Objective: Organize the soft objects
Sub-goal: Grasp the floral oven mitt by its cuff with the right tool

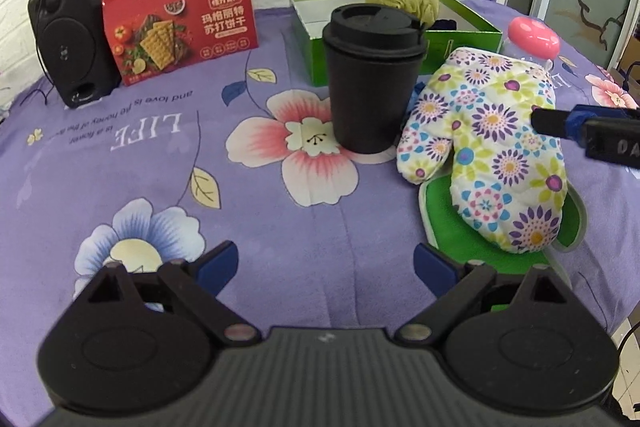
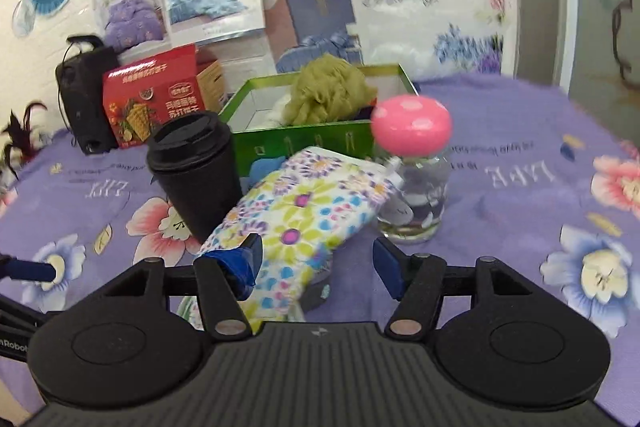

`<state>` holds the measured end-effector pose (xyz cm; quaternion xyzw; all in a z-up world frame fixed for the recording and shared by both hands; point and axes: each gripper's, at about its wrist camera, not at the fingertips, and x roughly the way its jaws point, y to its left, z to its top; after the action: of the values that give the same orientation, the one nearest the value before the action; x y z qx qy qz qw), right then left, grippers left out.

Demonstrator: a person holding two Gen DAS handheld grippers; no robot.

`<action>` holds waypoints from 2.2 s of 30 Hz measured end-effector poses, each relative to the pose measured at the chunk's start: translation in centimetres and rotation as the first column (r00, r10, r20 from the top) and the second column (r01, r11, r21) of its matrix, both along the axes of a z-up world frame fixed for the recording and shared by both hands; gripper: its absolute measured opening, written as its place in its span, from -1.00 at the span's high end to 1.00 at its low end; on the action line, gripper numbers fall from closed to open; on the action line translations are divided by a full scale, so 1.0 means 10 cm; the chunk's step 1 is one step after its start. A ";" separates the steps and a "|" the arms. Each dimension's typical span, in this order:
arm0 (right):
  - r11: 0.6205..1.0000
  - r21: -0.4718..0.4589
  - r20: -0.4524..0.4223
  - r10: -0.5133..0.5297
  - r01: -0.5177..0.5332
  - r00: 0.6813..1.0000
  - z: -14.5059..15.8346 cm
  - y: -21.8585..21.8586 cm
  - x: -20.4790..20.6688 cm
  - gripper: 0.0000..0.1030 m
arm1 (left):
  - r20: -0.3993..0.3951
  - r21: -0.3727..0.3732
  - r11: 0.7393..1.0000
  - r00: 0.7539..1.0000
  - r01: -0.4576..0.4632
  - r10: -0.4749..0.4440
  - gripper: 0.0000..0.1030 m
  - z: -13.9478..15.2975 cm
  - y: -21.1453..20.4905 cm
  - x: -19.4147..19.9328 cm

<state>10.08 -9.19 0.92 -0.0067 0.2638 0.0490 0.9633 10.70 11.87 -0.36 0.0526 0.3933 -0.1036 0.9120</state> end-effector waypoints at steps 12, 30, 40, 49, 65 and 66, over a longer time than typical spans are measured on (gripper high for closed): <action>0.815 -0.579 0.038 0.037 -0.008 0.999 -0.56 0.95 0.25 0.04 | -0.021 -0.113 0.992 0.998 -0.056 0.054 -0.84 -0.07 0.65 -0.15; 0.997 0.004 -0.239 -0.078 0.081 0.968 -0.46 -0.87 0.30 -0.05 | -0.033 -0.042 0.995 0.996 0.085 -0.087 -0.84 0.02 -0.07 -0.09; 0.992 0.129 -0.294 0.046 -0.008 0.955 -0.59 -1.09 0.59 -0.17 | -0.120 -0.127 0.961 0.958 0.247 -0.262 -0.84 0.05 -0.83 0.14; 0.989 0.139 -0.281 -0.001 0.041 0.960 -0.69 -1.43 0.38 -0.23 | -0.182 0.059 0.936 0.925 0.348 -0.333 -0.84 -0.20 -1.50 0.29; 0.992 -0.005 -0.253 0.124 -0.129 0.959 -0.87 -1.25 0.64 -0.49 | -0.240 0.053 0.911 0.891 0.409 -0.386 -0.86 -0.46 -1.58 0.34; 0.992 -0.005 -0.241 0.119 -0.124 0.963 -0.89 -1.25 0.63 -0.50 | -0.237 0.052 0.911 0.891 0.409 -0.386 -0.87 -0.46 -1.57 0.34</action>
<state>16.38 -21.73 -7.96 -0.0263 0.3780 0.1060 0.9194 14.06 -3.80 -4.96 0.1661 0.4780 -0.2734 0.8181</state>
